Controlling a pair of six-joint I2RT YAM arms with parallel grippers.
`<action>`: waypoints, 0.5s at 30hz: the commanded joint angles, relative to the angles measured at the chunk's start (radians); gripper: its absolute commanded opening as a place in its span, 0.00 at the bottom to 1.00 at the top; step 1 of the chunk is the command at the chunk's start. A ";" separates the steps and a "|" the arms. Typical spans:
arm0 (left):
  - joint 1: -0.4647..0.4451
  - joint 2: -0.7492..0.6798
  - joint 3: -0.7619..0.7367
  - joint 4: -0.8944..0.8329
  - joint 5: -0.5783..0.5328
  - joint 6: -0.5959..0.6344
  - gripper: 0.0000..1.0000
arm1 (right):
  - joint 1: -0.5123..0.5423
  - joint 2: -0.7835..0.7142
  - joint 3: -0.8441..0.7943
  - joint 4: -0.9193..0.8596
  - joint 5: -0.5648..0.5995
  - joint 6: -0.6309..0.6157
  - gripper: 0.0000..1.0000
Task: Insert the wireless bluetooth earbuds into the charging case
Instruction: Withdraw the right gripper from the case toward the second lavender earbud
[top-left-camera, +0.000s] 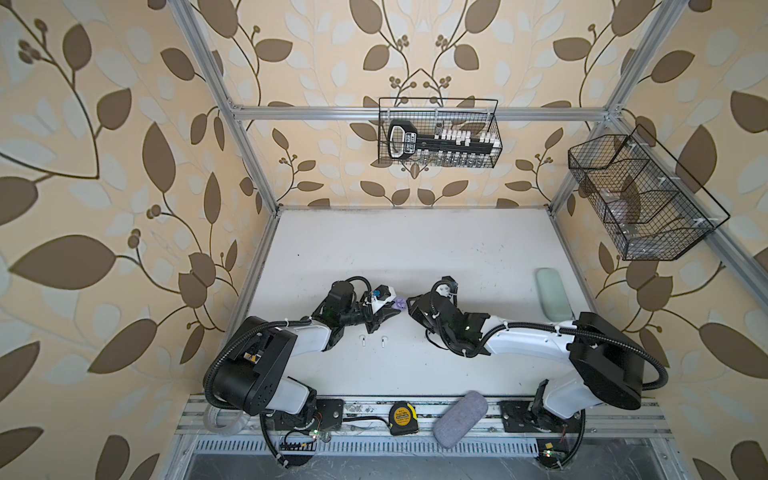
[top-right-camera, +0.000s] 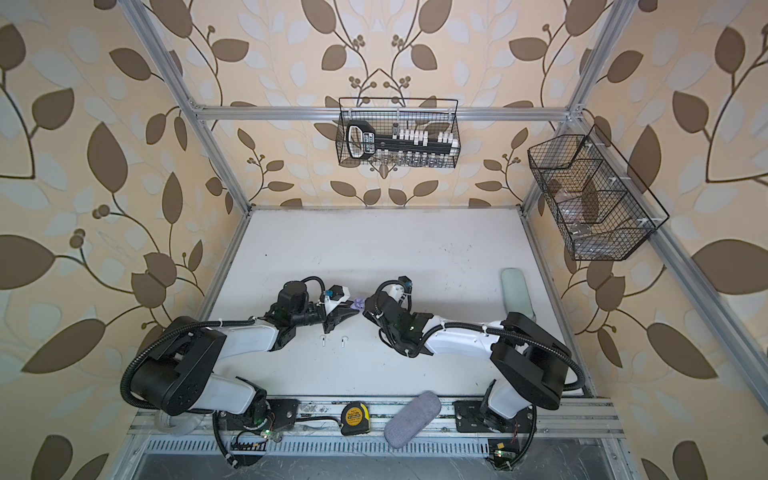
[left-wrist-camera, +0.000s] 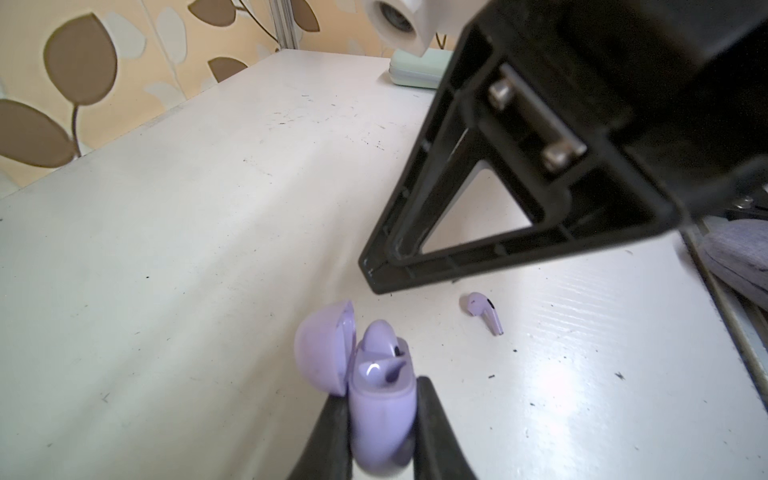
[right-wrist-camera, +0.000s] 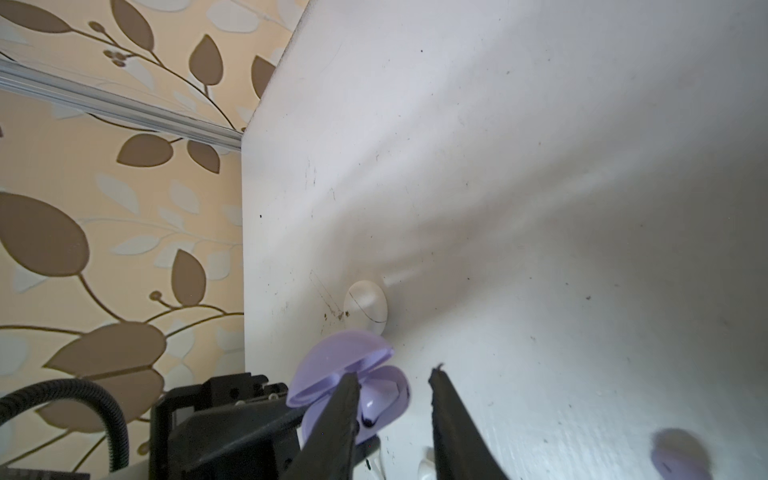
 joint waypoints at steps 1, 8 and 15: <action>0.011 -0.004 -0.005 0.040 0.035 0.008 0.00 | -0.001 -0.057 0.032 -0.169 0.032 -0.067 0.31; 0.011 -0.004 -0.024 0.050 0.058 0.040 0.00 | -0.011 -0.096 0.085 -0.412 0.002 -0.211 0.31; 0.011 -0.010 -0.054 0.087 0.084 0.071 0.00 | -0.002 -0.076 0.122 -0.561 -0.033 -0.266 0.31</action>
